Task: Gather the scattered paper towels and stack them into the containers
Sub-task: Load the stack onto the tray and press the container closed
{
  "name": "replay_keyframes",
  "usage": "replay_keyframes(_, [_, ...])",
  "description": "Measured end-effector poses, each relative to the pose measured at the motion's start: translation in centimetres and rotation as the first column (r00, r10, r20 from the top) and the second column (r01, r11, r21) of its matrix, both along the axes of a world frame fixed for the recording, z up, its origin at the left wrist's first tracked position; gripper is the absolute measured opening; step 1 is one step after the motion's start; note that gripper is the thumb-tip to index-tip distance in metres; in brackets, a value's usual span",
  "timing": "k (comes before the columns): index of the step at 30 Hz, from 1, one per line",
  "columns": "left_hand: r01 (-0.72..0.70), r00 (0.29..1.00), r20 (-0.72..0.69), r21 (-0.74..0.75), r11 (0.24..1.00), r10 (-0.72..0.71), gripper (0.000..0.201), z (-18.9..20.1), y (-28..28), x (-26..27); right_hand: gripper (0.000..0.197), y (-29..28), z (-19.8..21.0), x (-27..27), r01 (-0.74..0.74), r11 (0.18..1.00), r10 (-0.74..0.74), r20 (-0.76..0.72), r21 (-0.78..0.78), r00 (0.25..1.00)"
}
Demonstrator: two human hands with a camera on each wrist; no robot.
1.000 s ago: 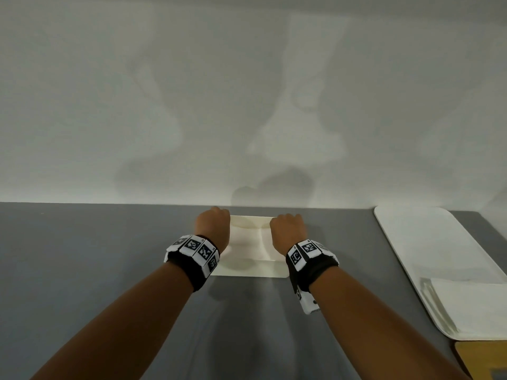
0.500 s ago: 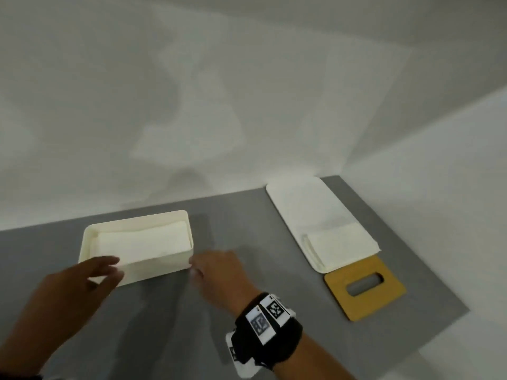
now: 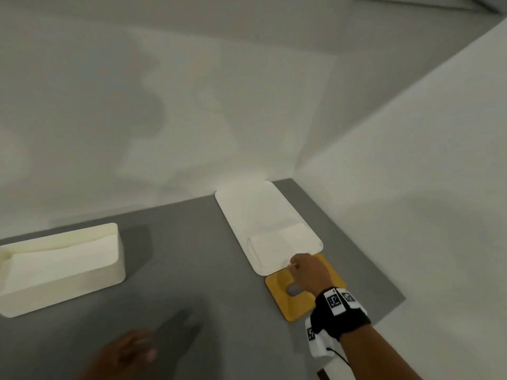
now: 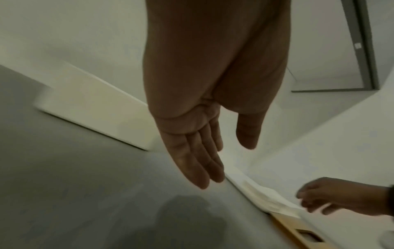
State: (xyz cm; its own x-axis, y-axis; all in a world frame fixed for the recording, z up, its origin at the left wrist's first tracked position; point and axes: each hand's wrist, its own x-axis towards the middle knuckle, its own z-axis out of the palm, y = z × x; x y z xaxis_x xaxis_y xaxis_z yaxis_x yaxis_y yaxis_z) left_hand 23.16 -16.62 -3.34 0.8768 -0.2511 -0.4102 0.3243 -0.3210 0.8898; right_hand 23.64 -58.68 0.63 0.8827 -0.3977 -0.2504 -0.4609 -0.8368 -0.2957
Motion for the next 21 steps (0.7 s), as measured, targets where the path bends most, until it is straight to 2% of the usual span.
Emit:
replay_keyframes(1, [-0.008, 1.0, -0.021, -0.034, 0.999, 0.007, 0.047, 0.8, -2.8, -0.1, 0.03, -1.5, -0.1, 0.7, 0.027, 1.0, -0.027, 0.001, -0.014, 1.0])
replay_keyframes(2, [-0.006, 1.0, -0.017, -0.023, 1.0, 0.006, 0.031, 1.4, -5.6, 0.2, 0.031, -3.0, 0.0, 1.4, 0.048, 0.999, -0.048, -0.002, -0.023, 0.999])
replay_keyframes(3, [0.073, 0.997, 0.0, 0.01, 0.997, -0.073, 0.022, 2.2, -8.6, 0.7, 0.032, -4.3, 0.0, 2.1, 0.059, 0.998, -0.059, -0.007, -0.029, 0.998])
replay_keyframes(5, [0.123, 0.992, -0.04, -0.016, 0.992, -0.123, 0.011, 3.1, -14.1, 2.7, 0.037, -6.6, -0.1, 3.6, 0.066, 0.997, -0.068, -0.049, -0.036, 0.996])
replay_keyframes(7, [0.097, 0.992, -0.085, -0.012, 0.995, -0.098, 0.016, 2.6, -18.4, 4.9, 0.042, -8.3, -0.5, 5.0, 0.083, 0.996, -0.085, -0.068, -0.033, 0.994])
replay_keyframes(12, [0.054, 0.998, -0.031, 0.097, 0.994, -0.052, 0.04, 1.6, -25.8, 8.1, 0.053, -10.6, -2.2, 7.9, 0.179, 0.982, -0.179, -0.001, 0.055, 0.984])
replay_keyframes(18, [0.01, 0.992, -0.122, 0.031, 0.999, -0.006, 0.059, 0.6, -29.0, 9.6, 0.052, -11.2, -4.2, 8.8, 0.131, 0.985, -0.126, -0.05, 0.112, 0.991])
replay_keyframes(21, [-0.001, 0.993, -0.118, 0.115, 0.993, 0.015, 0.062, 0.3, -29.3, 10.0, 0.054, -11.4, -4.1, 8.8, 0.146, 0.98, -0.143, -0.03, 0.139, 0.989])
